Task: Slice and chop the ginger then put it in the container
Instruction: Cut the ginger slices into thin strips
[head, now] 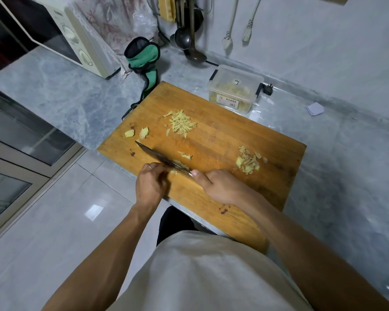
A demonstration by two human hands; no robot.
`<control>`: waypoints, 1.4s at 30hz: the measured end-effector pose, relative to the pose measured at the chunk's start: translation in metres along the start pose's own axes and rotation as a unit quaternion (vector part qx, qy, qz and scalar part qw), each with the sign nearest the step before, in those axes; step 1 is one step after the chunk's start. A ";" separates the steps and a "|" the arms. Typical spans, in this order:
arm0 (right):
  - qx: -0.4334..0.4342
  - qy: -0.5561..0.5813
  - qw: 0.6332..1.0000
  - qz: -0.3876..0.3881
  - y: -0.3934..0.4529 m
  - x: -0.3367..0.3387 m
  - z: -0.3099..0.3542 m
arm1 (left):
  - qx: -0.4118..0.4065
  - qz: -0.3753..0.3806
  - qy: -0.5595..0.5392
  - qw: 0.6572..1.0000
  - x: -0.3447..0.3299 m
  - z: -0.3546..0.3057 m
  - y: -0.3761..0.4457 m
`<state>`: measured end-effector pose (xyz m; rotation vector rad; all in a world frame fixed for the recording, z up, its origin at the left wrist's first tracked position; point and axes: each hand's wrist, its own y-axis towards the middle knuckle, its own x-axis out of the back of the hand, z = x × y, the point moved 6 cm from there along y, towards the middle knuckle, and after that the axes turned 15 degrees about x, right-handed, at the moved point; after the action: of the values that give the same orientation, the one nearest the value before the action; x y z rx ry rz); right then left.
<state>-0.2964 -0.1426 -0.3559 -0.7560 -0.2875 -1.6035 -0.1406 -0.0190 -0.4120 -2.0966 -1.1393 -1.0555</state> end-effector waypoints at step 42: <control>-0.015 -0.067 0.998 -0.003 -0.006 -0.014 0.024 | -0.127 -0.130 0.065 0.981 -0.007 -0.017 -0.039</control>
<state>-0.2949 -0.1164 -0.3444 -0.8880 -0.3633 -1.5688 -0.1829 -0.0157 -0.4053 -2.0671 -1.2951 -1.5091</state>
